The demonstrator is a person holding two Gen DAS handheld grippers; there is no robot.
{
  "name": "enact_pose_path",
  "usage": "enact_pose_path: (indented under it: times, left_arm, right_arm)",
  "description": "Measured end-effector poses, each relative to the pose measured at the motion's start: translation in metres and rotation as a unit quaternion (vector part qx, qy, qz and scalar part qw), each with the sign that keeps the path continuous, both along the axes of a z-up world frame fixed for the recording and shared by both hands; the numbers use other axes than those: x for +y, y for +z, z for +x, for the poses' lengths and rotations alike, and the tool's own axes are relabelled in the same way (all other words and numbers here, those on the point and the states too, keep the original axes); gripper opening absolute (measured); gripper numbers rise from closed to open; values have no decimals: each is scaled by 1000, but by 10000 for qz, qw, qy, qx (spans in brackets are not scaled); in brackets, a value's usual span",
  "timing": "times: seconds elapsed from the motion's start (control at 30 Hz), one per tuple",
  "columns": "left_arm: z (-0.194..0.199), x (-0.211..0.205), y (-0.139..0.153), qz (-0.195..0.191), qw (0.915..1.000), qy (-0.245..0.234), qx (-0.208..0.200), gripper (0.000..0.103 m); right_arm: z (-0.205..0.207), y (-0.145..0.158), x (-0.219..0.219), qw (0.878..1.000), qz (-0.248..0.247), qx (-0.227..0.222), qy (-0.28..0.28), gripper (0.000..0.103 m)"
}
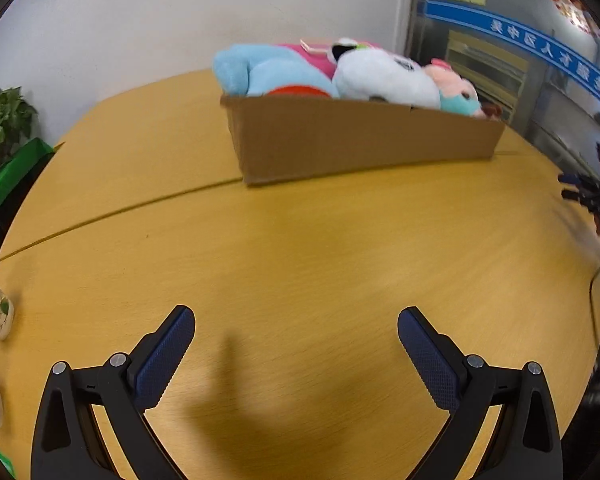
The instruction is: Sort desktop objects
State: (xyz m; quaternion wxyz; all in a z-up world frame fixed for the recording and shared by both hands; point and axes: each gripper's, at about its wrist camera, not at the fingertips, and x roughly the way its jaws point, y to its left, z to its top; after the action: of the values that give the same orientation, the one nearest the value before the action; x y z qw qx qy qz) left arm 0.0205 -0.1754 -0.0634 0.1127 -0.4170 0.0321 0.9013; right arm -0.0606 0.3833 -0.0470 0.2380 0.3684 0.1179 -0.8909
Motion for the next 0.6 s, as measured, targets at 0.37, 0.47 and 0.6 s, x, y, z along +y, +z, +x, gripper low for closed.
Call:
enact_pose_path:
  times: [0.37, 0.47, 0.6]
  left_arm:
    - [-28, -4, -19, -215, 9981, -498, -302, 103]
    - [-34, -5, -18, -215, 9971, -663, -291, 103]
    - [-36, -9, -15, -214, 9972, -655, -300, 103]
  right_arm:
    - [-23, -32, 27, 9936, 323, -543, 934, 88]
    - [-27, -36, 27, 9921, 302, -687, 1002, 103]
    - [-27, -39, 32, 9899, 303, -697, 1195, 103]
